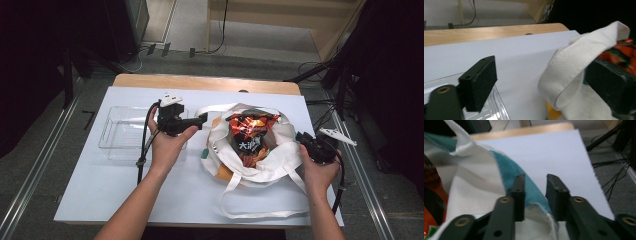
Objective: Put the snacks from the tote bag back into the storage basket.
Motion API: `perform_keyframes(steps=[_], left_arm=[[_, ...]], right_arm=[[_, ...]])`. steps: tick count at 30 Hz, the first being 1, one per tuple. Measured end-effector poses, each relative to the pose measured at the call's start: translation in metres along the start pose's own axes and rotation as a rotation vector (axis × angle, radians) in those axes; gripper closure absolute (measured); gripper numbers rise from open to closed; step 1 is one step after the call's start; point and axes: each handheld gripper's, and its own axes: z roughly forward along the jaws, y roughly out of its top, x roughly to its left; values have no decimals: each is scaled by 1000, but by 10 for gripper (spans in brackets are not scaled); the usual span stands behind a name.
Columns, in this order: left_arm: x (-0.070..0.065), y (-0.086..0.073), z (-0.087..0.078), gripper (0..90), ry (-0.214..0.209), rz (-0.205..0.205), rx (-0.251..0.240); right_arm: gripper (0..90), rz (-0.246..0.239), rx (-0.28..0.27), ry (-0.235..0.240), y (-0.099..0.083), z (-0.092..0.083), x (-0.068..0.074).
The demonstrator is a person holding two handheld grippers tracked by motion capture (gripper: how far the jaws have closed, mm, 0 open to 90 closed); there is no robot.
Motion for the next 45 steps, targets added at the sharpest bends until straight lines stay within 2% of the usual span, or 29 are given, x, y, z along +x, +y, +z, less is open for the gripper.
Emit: perform_keyframes(steps=[3, 6, 8, 14, 18, 21, 24, 27, 30, 32, 34, 35, 37, 38, 40, 42, 45], left_arm=[[-4, -7, -14, 99, -10, 29, -27], [-2, -10, -25, 101, -27, 10, -38], [-1, -12, -31, 101, -13, 11, -48], [5, -9, -53, 104, -15, 9, -91], [1, -15, -58, 212, -38, 34, -97], [-11, -24, -54, 379, -55, 72, -82], [-27, -34, -42, 495, -74, 116, -39], [-41, -41, -25, 499, -97, 144, 17], [-50, -43, -7, 459, -90, 158, 54], [-53, -43, 4, 434, -47, 167, 89], [-54, -44, 14, 446, -36, 164, 122], [-55, -45, 17, 484, -22, 173, 132], [-58, -49, 22, 599, -16, 200, 163], [-58, -50, 24, 704, -15, 207, 178], [-58, -53, 25, 789, -10, 226, 198], [-57, -54, 24, 830, -8, 233, 208], [-54, -55, 21, 843, -13, 226, 201]], right_arm=[[553, 19, -54, -6, 3, -9, -2], [535, 26, -77, 26, 4, -16, -4], [524, 23, -101, 28, 5, -22, -4], [499, 22, -169, 53, 11, -42, -1], [485, -12, -183, 60, 17, -55, 7], [487, -22, -191, 67, 18, -59, 12], [485, -28, -174, 63, 17, -55, 12], [477, -25, -175, 58, 18, -50, 14], [453, -68, -168, 73, 24, -43, 21], [441, -105, -150, 78, 28, -37, 27], [439, -139, -123, 74, 31, -29, 33], [445, -149, -101, 67, 32, -24, 35], [521, -151, -59, 54, 31, -13, 36], [609, -155, -42, 40, 30, -8, 35], [763, -151, -11, 22, 27, -1, 33], [895, -128, 4, -2, 24, 4, 28], [900, -97, 16, -31, 23, 9, 21]])
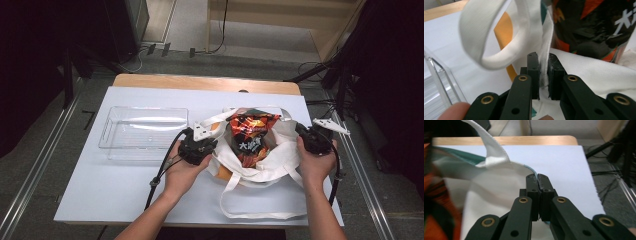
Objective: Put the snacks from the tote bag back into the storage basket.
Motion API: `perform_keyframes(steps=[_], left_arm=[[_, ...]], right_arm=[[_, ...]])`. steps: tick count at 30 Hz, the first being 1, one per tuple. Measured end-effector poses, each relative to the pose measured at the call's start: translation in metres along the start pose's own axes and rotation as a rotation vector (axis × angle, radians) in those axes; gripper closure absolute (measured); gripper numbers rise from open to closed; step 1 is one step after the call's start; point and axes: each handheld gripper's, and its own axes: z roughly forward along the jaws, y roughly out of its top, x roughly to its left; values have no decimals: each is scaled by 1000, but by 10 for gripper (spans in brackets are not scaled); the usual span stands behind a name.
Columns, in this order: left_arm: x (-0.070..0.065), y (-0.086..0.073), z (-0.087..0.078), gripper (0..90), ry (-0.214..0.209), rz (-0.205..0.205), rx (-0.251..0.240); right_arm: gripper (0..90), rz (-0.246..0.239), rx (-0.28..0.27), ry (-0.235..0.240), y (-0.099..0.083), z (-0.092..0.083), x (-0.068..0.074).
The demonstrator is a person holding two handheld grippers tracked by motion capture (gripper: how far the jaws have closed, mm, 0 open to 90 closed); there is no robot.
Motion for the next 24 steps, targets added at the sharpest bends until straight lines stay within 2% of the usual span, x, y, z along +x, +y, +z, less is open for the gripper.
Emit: perform_keyframes(steps=[3, 6, 8, 9, 10, 14, 16, 18, 21, 22, 24], left_arm=[[1, -1, -2, 844, -5, -11, -5], [1, -2, -1, 840, -14, -11, -13], [1, -2, -2, 834, -16, -20, -28], [2, -2, -3, 832, -21, -16, -33], [2, -1, -3, 832, -22, -19, -36], [1, 0, -3, 829, -19, -26, -50], [1, 1, -2, 829, -18, -28, -51], [1, 2, 0, 831, -15, -29, -45], [2, 4, 3, 834, -3, -37, -41], [2, 4, 3, 835, -3, -35, -38], [1, 5, 3, 836, -9, -30, -39]], right_arm=[[900, 16, 21, -28, -1, 6, -5], [885, 38, 25, -11, -1, 6, -4], [737, 68, -12, 31, 1, -2, -5], [693, 84, -39, 61, 2, -8, -4], [656, 79, -72, 88, 3, -15, -2], [618, 21, -148, 151, 3, -46, 20], [635, -1, -180, 180, -1, -59, 34], [628, -11, -188, 252, -7, -67, 49], [544, -38, -123, 391, -13, -61, 69], [508, -48, -103, 417, -14, -56, 74], [429, -58, -55, 413, -16, -44, 81]])
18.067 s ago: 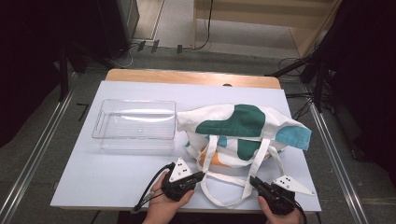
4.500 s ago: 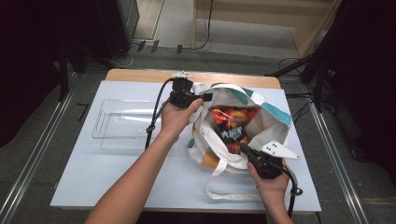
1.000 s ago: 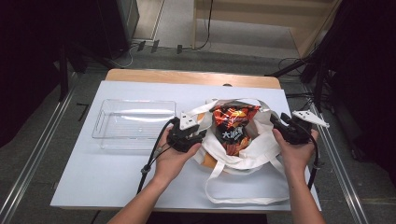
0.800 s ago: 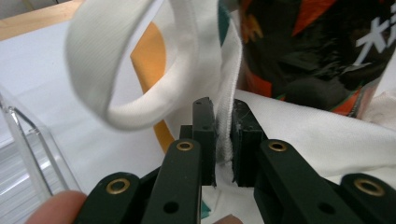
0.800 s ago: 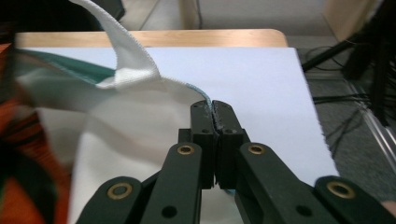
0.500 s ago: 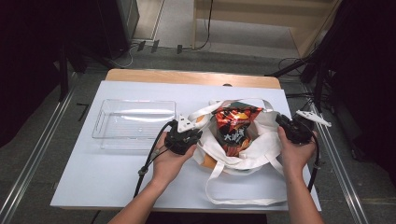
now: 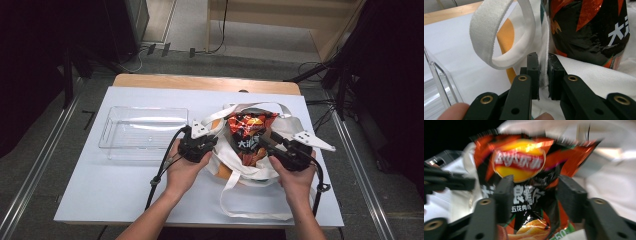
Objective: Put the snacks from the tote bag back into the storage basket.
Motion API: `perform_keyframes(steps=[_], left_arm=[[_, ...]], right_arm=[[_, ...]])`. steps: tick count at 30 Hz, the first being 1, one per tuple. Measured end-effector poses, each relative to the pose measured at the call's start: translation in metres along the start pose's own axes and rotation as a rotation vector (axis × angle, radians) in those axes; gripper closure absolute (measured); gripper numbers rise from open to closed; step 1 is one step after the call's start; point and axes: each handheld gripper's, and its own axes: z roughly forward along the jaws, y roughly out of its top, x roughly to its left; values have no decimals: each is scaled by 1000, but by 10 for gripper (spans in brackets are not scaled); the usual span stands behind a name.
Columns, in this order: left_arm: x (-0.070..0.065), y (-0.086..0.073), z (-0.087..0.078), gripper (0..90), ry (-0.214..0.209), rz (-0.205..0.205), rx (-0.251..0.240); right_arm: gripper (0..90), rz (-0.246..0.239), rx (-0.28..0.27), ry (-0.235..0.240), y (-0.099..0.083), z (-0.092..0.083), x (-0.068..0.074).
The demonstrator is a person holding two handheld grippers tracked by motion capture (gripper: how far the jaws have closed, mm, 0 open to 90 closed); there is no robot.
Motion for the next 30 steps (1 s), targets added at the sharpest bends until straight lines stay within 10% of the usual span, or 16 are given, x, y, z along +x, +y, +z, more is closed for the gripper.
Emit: perform_keyframes(steps=[5, 12, 16, 22, 27, 30], left_arm=[[-1, 0, -1, 836, -20, 15, -10], [-2, -1, -1, 838, -32, 22, -20], [-1, -1, -2, 839, -24, 17, -13], [4, -2, -1, 839, -11, -13, -6], [3, -2, -2, 838, -21, 3, -8], [3, -2, -2, 837, -24, 8, -12]], right_arm=[[429, 42, 95, 66, -5, 29, 0], [900, -42, 133, 24, -8, 32, 0], [900, -73, 48, -27, -7, 20, 5], [900, 22, -170, -140, -3, -10, 4], [889, -26, -1, -62, -15, 3, 2], [687, 16, -31, -6, -19, 3, -5]])
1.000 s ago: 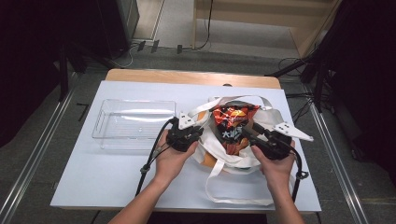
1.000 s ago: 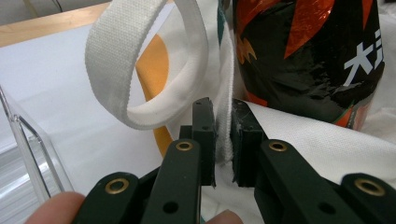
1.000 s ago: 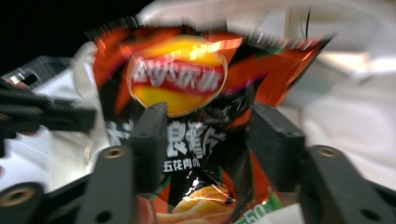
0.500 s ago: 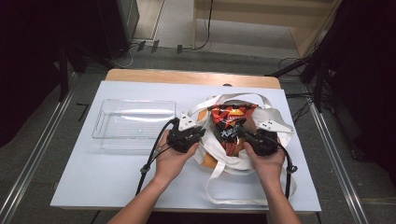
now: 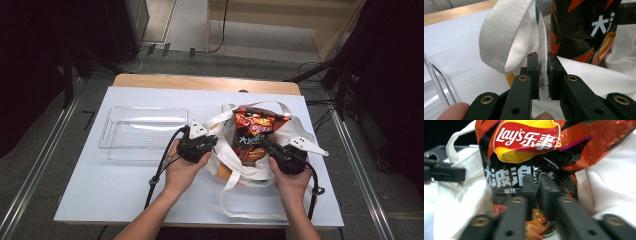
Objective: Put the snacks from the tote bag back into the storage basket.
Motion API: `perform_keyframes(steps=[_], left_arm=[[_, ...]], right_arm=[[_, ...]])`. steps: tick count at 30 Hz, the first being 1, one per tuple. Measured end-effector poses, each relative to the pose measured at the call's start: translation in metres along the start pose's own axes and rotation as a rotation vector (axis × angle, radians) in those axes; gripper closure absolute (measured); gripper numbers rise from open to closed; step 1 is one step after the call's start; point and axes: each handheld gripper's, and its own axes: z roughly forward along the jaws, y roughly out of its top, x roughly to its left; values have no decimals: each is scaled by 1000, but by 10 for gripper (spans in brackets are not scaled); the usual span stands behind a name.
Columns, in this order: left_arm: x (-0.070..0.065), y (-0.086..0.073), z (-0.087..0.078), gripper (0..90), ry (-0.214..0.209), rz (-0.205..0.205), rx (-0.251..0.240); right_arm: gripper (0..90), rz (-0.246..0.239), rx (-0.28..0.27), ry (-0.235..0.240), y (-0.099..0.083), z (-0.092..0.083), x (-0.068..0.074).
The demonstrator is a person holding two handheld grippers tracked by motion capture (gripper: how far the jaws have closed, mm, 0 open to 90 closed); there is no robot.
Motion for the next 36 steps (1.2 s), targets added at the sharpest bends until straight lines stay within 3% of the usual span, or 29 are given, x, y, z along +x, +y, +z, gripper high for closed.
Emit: perform_keyframes(steps=[1, 3, 6, 8, 12, 14, 16, 21, 25, 29, 36], left_arm=[[0, 0, 0, 837, 0, 3, 1], [0, -1, 1, 838, -1, 7, 1], [-1, -1, 0, 837, -5, 12, 0], [-2, -1, -1, 838, -7, 22, -3], [-3, -1, -1, 838, -9, 26, -10], [-3, 0, -1, 838, -11, 25, -9], [-4, 0, 0, 837, -16, 29, -8], [-5, 2, 0, 837, -15, 26, -11], [-5, 2, 0, 836, -14, 25, -12], [-3, 2, 0, 832, -15, 11, -16], [-2, 2, 0, 821, -18, 1, -15]], right_arm=[[605, 19, -11, 3, 2, -1, -2], [439, 24, -32, -38, 7, -1, -3], [231, 36, 4, -48, 18, 5, -6], [155, 45, 53, -35, 23, 13, -7], [147, 19, 118, -40, 24, 30, 0], [197, 12, 158, -36, 22, 38, 2], [321, 4, 209, -28, 18, 44, 4], [638, 4, 179, -28, 18, 37, 3], [818, -4, 164, -28, 17, 31, 0], [900, -16, 115, -41, 15, 23, 4], [900, -3, -68, -23, 22, -6, 17]])
